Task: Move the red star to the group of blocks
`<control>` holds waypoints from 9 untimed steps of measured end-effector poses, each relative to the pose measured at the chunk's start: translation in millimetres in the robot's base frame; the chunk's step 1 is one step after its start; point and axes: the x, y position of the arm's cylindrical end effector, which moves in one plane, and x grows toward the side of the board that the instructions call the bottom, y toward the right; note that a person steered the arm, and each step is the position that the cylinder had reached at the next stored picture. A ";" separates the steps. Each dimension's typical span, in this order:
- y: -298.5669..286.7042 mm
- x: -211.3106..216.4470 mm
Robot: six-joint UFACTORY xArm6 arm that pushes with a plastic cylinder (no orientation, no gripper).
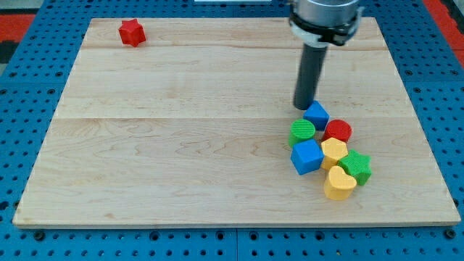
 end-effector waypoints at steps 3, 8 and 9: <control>-118.1 -176.6; -296.2 -165.5; -315.1 -166.3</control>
